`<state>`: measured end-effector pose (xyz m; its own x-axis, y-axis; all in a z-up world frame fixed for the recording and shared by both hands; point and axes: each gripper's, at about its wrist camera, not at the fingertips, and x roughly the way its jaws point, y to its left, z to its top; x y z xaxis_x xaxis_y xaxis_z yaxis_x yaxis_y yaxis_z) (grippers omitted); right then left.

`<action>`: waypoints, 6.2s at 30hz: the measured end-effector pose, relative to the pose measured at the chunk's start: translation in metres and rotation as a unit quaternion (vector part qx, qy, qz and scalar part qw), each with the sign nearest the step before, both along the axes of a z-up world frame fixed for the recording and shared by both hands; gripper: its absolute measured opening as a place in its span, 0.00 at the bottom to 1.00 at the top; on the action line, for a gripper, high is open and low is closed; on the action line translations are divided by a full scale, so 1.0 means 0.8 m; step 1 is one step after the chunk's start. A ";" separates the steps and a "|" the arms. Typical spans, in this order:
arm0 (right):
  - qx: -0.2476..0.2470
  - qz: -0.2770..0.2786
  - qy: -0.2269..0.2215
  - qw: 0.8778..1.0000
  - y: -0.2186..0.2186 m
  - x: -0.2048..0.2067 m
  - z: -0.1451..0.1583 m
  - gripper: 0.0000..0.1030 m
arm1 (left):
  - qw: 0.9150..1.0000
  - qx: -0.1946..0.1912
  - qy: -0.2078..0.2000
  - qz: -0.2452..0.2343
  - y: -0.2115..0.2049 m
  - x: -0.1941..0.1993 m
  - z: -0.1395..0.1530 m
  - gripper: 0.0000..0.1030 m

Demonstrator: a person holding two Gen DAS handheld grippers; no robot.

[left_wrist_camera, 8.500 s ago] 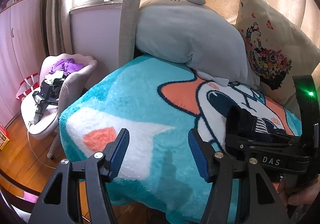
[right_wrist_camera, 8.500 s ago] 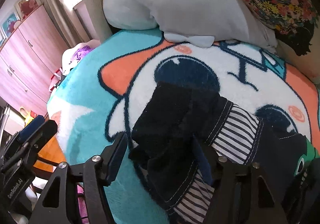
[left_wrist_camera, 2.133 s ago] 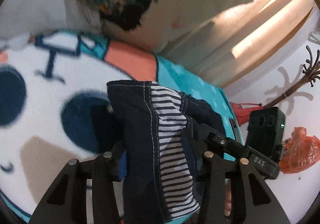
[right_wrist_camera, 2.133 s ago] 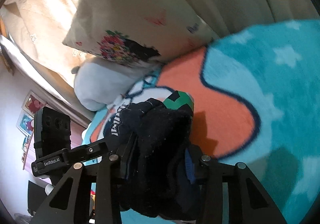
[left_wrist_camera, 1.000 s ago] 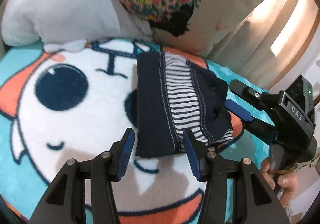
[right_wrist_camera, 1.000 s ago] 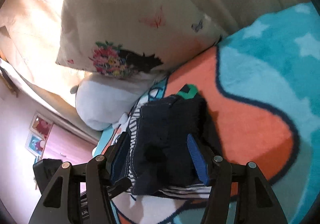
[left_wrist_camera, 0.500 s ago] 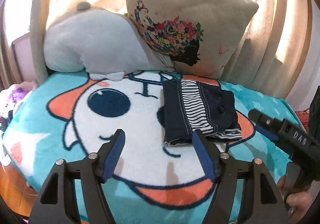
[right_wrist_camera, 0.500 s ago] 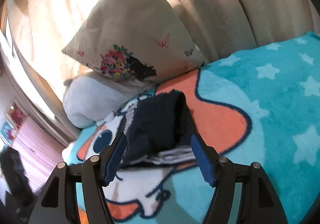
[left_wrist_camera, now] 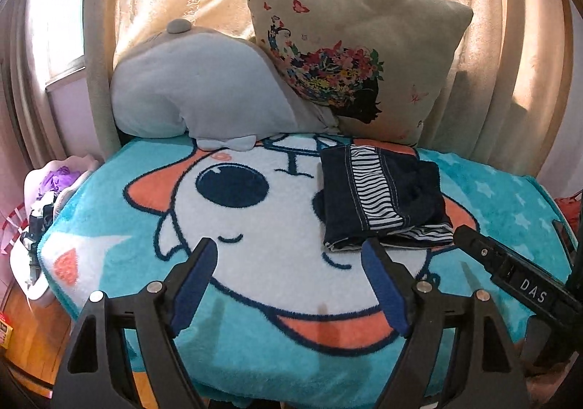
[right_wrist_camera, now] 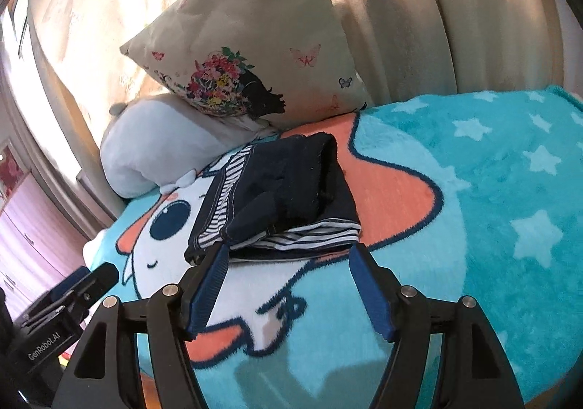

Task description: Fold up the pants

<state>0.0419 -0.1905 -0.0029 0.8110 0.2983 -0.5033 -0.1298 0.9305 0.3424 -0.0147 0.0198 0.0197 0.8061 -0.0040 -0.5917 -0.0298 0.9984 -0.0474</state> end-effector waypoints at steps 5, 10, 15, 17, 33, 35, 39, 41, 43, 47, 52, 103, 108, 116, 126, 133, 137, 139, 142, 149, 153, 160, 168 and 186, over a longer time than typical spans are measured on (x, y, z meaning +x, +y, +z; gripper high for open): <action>-0.032 0.000 -0.010 0.999 0.015 -0.007 0.004 0.72 | 1.000 0.003 0.000 0.002 0.001 -0.002 -0.003 0.79; -0.046 -0.002 -0.007 0.999 0.021 -0.005 0.002 0.73 | 1.000 0.006 0.007 0.004 0.001 0.002 -0.008 0.79; -0.052 -0.004 0.000 0.999 0.023 0.000 -0.003 0.73 | 1.000 0.002 0.016 0.004 0.002 0.007 -0.014 0.80; -0.053 -0.003 0.001 0.999 0.024 0.001 -0.004 0.73 | 1.000 0.002 0.017 0.004 0.002 0.008 -0.015 0.80; -0.065 -0.004 0.002 0.998 0.031 0.004 -0.007 0.73 | 1.000 -0.005 0.023 0.001 0.003 0.011 -0.017 0.80; -0.069 -0.003 0.000 0.998 0.032 0.003 -0.007 0.73 | 1.000 -0.007 0.025 0.000 0.003 0.011 -0.017 0.80; -0.076 -0.003 -0.002 0.997 0.034 0.003 -0.006 0.74 | 0.999 -0.014 0.031 -0.003 0.004 0.013 -0.019 0.80; -0.075 -0.003 -0.002 0.997 0.034 0.003 -0.006 0.74 | 0.999 -0.018 0.034 -0.003 0.005 0.013 -0.020 0.80; -0.077 -0.004 0.000 0.997 0.034 0.003 -0.006 0.74 | 0.999 -0.021 0.034 -0.003 0.006 0.014 -0.021 0.80; -0.077 -0.008 0.000 0.997 0.033 0.004 -0.006 0.74 | 0.999 -0.021 0.032 0.000 0.008 0.014 -0.020 0.80; -0.078 -0.007 0.000 0.997 0.035 0.003 -0.006 0.74 | 0.999 -0.024 0.026 0.007 0.011 0.009 -0.016 0.80; -0.088 -0.031 0.013 0.996 0.019 0.021 -0.014 0.76 | 0.997 -0.033 0.072 -0.022 0.005 0.038 -0.029 0.80; -0.072 -0.030 0.002 0.997 -0.005 0.035 0.014 0.79 | 0.994 -0.076 0.069 -0.034 0.025 0.069 -0.009 0.80; 0.013 0.014 0.054 0.998 -0.040 0.117 0.016 0.80 | 0.975 -0.155 0.131 -0.093 0.014 0.152 -0.033 0.80; 0.115 0.070 0.111 0.985 -0.042 0.198 -0.030 0.81 | 0.960 -0.170 0.166 -0.145 -0.031 0.213 -0.071 0.80; 0.145 0.112 0.095 0.978 -0.030 0.193 -0.023 0.43 | 0.963 -0.164 0.138 -0.163 -0.048 0.187 -0.054 0.37; 0.162 0.124 0.070 0.977 -0.033 0.169 -0.004 0.40 | 0.970 -0.151 0.113 -0.150 -0.050 0.154 -0.033 0.37; 0.158 0.129 0.056 0.977 -0.027 0.152 0.004 0.40 | 0.976 -0.136 0.096 -0.142 -0.052 0.136 -0.021 0.37; 0.154 0.134 0.042 0.978 -0.021 0.131 0.013 0.40 | 0.980 -0.126 0.079 -0.135 -0.048 0.114 -0.008 0.37; 0.148 0.142 0.025 0.979 -0.010 0.112 0.028 0.40 | 0.982 -0.122 0.076 -0.125 -0.036 0.109 0.005 0.37; 0.141 0.134 0.044 0.980 -0.006 0.119 0.012 0.40 | 0.984 -0.104 0.091 -0.108 -0.035 0.113 -0.010 0.37; 0.104 0.072 0.091 0.988 -0.015 0.132 -0.031 0.52 | 0.990 -0.079 0.089 -0.077 -0.012 0.104 -0.027 0.43; 0.067 0.029 0.027 0.997 -0.025 0.088 -0.005 0.70 | 0.997 -0.045 0.064 -0.015 0.012 0.080 -0.016 0.59; 0.001 -0.004 0.022 1.000 0.003 0.052 -0.005 0.71 | 0.998 -0.013 0.051 -0.016 0.014 0.051 -0.008 0.65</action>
